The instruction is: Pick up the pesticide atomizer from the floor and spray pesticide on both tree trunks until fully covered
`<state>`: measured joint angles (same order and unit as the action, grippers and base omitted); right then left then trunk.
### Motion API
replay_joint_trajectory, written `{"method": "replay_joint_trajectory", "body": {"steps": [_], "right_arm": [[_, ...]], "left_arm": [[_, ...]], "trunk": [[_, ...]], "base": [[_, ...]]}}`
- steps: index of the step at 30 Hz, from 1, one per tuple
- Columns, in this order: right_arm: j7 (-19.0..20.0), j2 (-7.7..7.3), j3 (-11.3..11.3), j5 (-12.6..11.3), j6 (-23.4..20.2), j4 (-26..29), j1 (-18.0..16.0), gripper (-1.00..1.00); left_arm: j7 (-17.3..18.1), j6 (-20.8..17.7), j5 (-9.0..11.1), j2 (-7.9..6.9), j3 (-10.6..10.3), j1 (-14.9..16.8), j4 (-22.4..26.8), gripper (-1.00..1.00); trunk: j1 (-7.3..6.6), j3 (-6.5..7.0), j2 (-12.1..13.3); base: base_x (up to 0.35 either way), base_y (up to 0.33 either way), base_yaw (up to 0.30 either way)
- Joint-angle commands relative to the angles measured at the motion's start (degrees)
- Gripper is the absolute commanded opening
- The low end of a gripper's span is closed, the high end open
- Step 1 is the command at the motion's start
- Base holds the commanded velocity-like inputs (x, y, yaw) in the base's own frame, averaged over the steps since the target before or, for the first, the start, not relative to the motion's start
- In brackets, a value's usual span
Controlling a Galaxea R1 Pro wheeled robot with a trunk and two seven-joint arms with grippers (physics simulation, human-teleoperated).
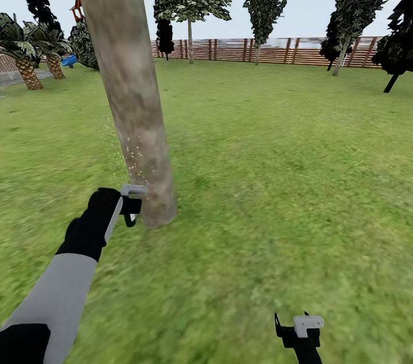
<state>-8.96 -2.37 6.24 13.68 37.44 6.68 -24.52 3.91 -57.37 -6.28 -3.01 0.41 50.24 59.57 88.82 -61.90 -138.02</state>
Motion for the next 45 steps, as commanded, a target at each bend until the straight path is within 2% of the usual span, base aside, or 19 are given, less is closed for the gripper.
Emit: {"method": "replay_joint_trajectory", "body": {"steps": [1, 7, 12, 16, 23, 26, 30, 38, 45], "right_arm": [[0.0, 0.00, 0.0, 0.0, 0.0, 0.0, 0.0, 1.00], [0.0, 0.00, 0.0, 0.0, 0.0, 0.0, 0.0, 1.00], [0.0, 0.00, 0.0, 0.0, 0.0, 0.0, 0.0, 1.00], [0.0, 0.00, 0.0, 0.0, 0.0, 0.0, 0.0, 1.00], [0.0, 0.03, 0.0, 0.0, 0.0, 0.0, 0.0, 1.00], [0.0, 0.00, 0.0, 0.0, 0.0, 0.0, 0.0, 1.00], [0.0, 0.00, 0.0, 0.0, 0.0, -0.1, 0.0, 1.00], [0.0, 0.02, 0.0, 0.0, 0.0, -0.1, 0.0, 1.00], [0.0, 0.02, 0.0, 0.0, 0.0, -0.4, 0.0, 1.00]], "left_arm": [[0.0, 0.0, 0.0, 0.12, -0.1, -0.3, 0.3, -1.00], [-0.1, -0.2, 0.0, 1.11, -0.1, 0.2, 1.1, -1.00], [-0.1, -0.2, -0.2, 0.29, 0.1, 0.3, 2.8, -1.00], [-0.1, -0.3, -0.1, 0.40, 2.4, 0.3, 4.1, -1.00], [-0.1, -0.7, 0.0, 1.66, 2.1, 0.9, 8.2, -1.00], [-0.1, -0.8, 0.0, 1.48, 2.1, 2.1, 8.7, -1.00], [-0.1, -0.8, -0.3, 0.43, 2.6, 2.5, 8.7, -1.00], [-0.1, -1.4, 0.0, 2.23, 2.1, 3.9, 11.7, -1.00], [-0.1, -1.4, -0.1, 1.28, 2.6, 3.8, 12.8, -1.00]], "trunk": [[0.00, 0.00, 0.0], [0.00, 0.00, 0.0], [0.00, 0.00, 0.0], [0.00, 0.00, 0.0], [0.00, 0.00, 0.0], [0.00, 0.00, 0.0], [0.00, 0.00, 0.0], [0.00, 0.00, 0.0], [0.00, 0.00, 0.0]], "base": [[0.000, 0.000, 0.000], [0.165, 0.000, 0.000], [0.028, 0.000, 0.000], [-0.001, 0.000, 0.000], [-0.116, 0.024, 0.000], [-0.004, 0.001, 0.000], [0.000, 0.000, 0.000], [0.000, 0.000, 0.000], [0.000, 0.000, 0.000]]}}
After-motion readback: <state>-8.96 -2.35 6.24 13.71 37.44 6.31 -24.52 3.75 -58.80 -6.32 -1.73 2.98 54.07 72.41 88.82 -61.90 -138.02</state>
